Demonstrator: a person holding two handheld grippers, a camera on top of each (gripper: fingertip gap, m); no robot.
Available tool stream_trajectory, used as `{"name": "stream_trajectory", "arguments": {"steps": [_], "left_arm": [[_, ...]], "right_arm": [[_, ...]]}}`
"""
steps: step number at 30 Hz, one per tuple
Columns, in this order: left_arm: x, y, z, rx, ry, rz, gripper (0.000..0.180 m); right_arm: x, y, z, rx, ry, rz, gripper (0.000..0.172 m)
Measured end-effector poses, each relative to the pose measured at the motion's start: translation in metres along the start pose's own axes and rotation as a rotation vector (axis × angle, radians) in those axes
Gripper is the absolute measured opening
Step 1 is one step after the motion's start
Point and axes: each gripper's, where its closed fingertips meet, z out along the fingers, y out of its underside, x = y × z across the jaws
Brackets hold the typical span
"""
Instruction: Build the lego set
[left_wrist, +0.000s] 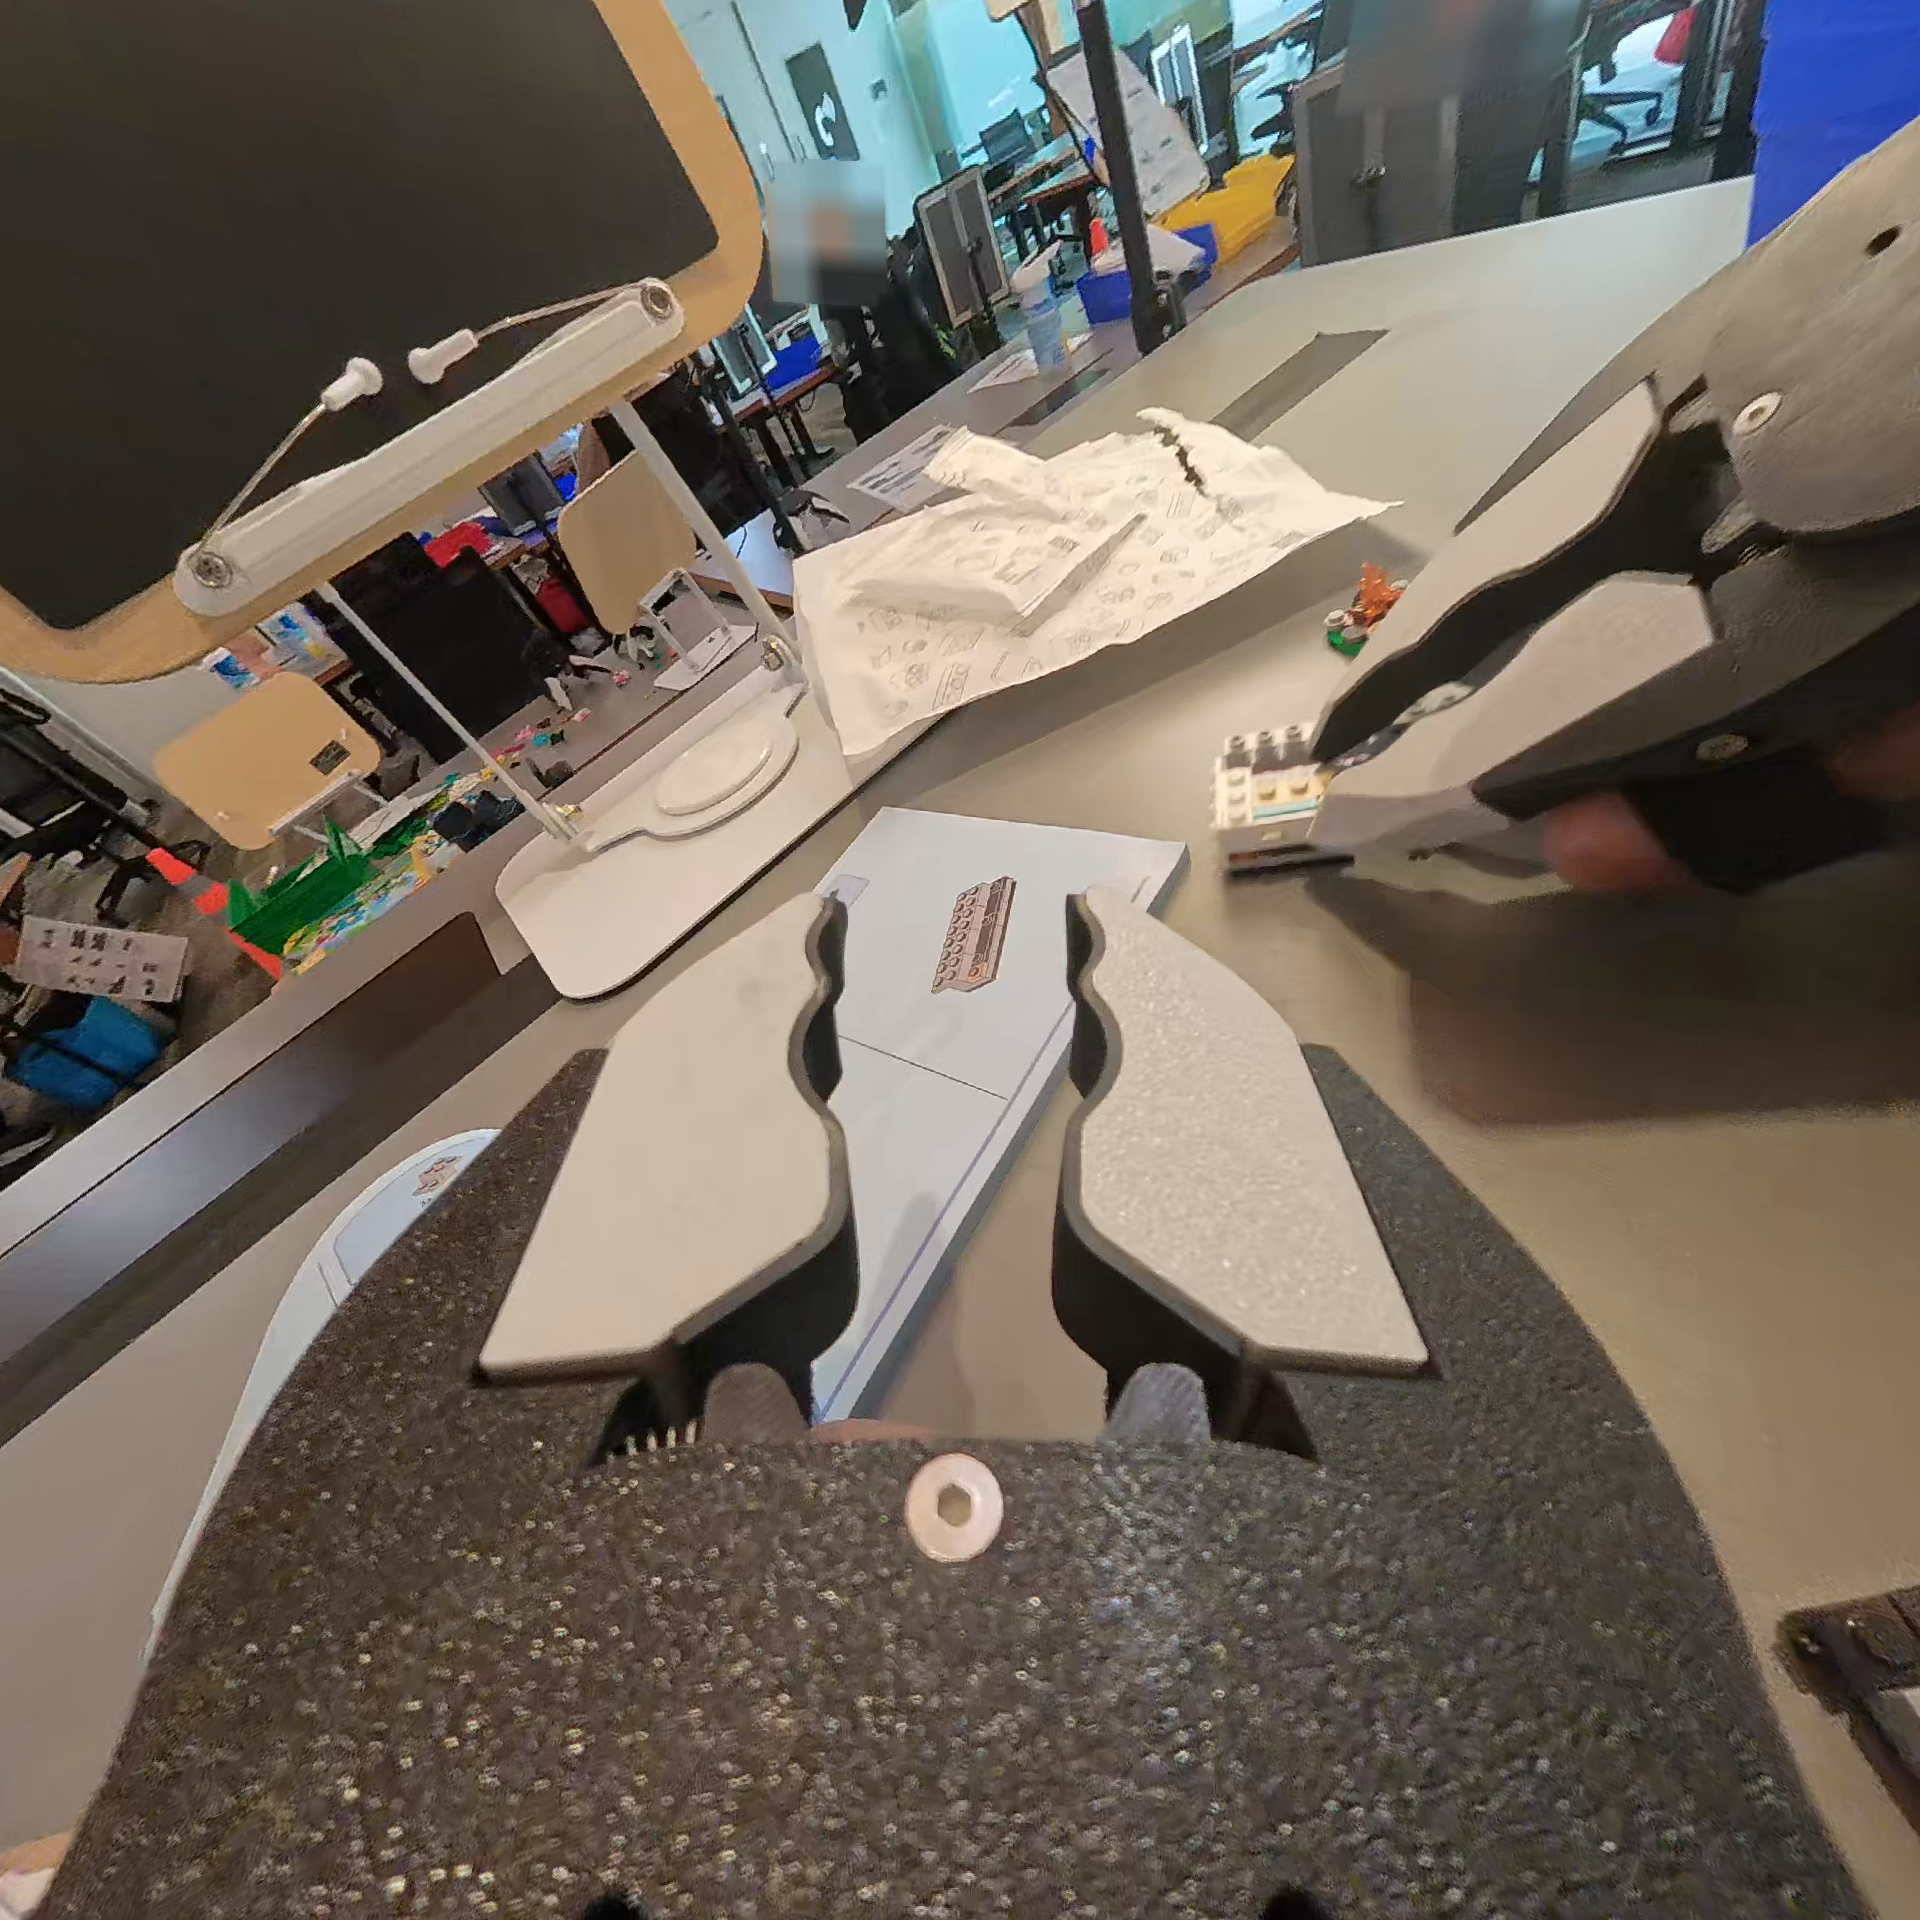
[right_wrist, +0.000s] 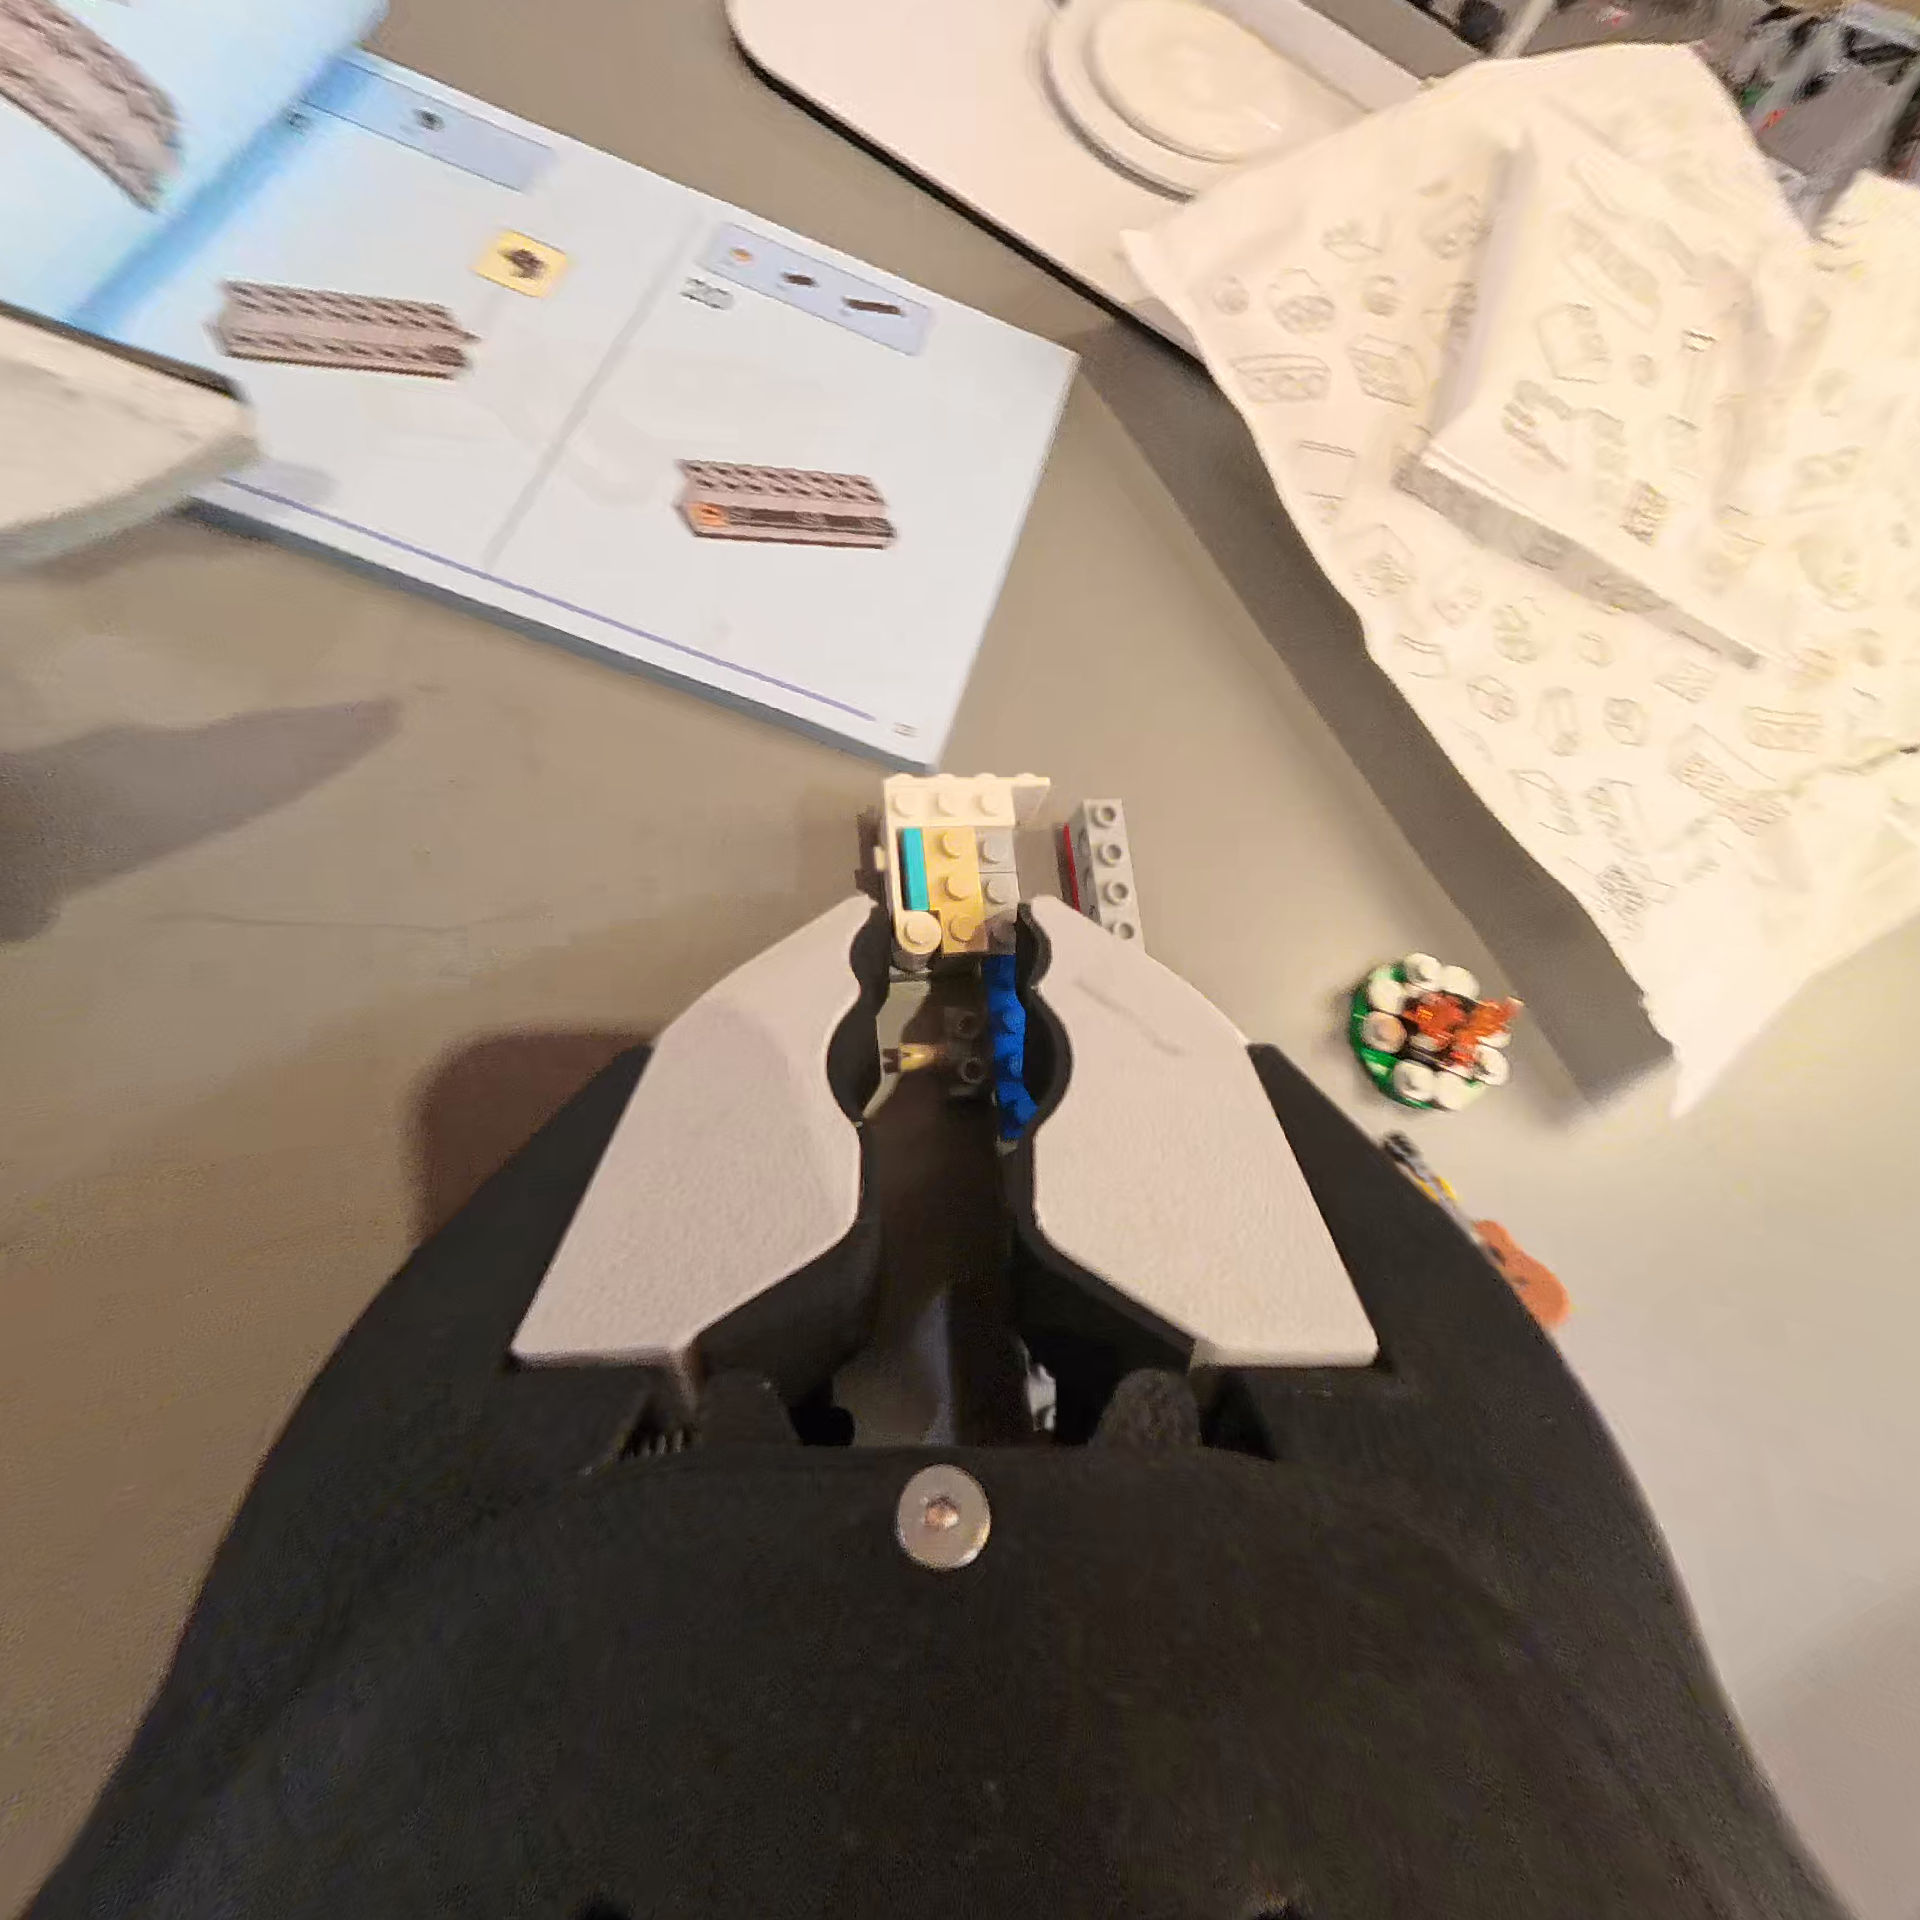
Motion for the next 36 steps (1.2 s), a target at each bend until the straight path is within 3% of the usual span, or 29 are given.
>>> {"name": "stream_trajectory", "arguments": {"steps": [4,9,14,20,23,28,36], "left_arm": [[-0.002,0.0,-0.002,0.004,-0.002,-0.009,0.041],[0.0,0.003,-0.002,-0.02,0.027,-0.029,0.041],[0.0,0.0,0.016,-0.174,0.11,-0.045,0.048],[-0.004,0.002,0.052,-0.429,0.285,0.02,0.057],[-0.004,0.007,0.076,-0.522,0.394,-0.074,0.072],[-0.015,0.013,0.123,-0.549,0.389,-0.251,0.099],[-0.009,0.043,0.141,-0.607,0.424,-0.308,0.103]], "right_arm": [[0.026,0.005,-0.001,-0.015,0.067,0.027,0.029],[-0.005,-0.035,-0.016,0.184,-0.127,0.101,0.032],[-0.015,-0.062,-0.01,0.261,-0.222,0.179,0.037],[-0.002,-0.044,-0.005,0.246,-0.193,0.196,0.039],[0.0,-0.043,-0.004,0.246,-0.198,0.216,0.038],[-0.003,-0.045,-0.007,0.263,-0.242,0.215,0.038],[0.002,-0.046,-0.01,0.3,-0.353,0.339,0.031]]}}
